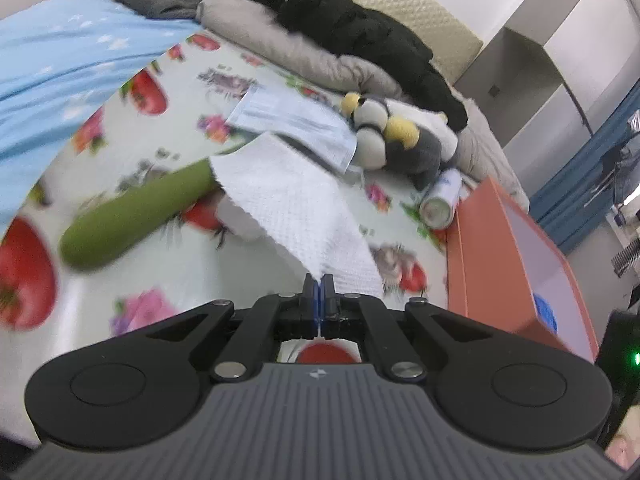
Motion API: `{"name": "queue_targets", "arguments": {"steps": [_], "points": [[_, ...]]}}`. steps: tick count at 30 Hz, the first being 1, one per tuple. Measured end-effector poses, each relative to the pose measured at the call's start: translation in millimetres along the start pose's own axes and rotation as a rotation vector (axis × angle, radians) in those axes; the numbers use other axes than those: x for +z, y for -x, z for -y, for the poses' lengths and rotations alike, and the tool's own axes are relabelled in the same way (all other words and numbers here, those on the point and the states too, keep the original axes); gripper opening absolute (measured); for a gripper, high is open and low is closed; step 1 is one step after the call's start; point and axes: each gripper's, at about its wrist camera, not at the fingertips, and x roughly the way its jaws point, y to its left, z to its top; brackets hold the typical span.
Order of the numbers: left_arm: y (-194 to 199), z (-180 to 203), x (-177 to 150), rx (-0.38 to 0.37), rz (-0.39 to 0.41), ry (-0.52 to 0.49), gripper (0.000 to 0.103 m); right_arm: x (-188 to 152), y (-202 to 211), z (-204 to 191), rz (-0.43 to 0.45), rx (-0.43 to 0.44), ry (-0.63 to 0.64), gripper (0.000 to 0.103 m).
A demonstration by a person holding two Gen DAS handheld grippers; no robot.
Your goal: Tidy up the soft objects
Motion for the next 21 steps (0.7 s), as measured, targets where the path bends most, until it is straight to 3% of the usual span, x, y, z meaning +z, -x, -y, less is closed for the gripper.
{"name": "queue_targets", "arguments": {"steps": [10,14,15,17,18,21], "points": [[40.3,-24.8,-43.7,0.04,-0.102,-0.005,0.001,-14.8,-0.3,9.2,-0.033,0.004,-0.051,0.024],[36.5,-39.9,-46.5,0.154,-0.134,-0.036,0.002,-16.5,-4.3,19.3,-0.065,0.039,-0.1,0.027],[36.5,-45.1,-45.1,0.145,-0.136,-0.024,0.002,-16.6,-3.1,22.0,-0.068,0.047,-0.111,0.029],[38.0,-52.2,-41.6,0.154,-0.138,-0.006,0.003,-16.5,2.1,25.2,-0.056,0.042,-0.116,0.046],[38.3,-54.4,-39.8,0.151,-0.144,-0.003,0.011,-16.5,4.9,26.2,-0.047,0.038,-0.113,0.054],[40.8,-56.5,-36.6,0.132,-0.151,0.004,0.058,-17.0,13.3,31.3,-0.027,0.068,-0.126,0.06]]}}
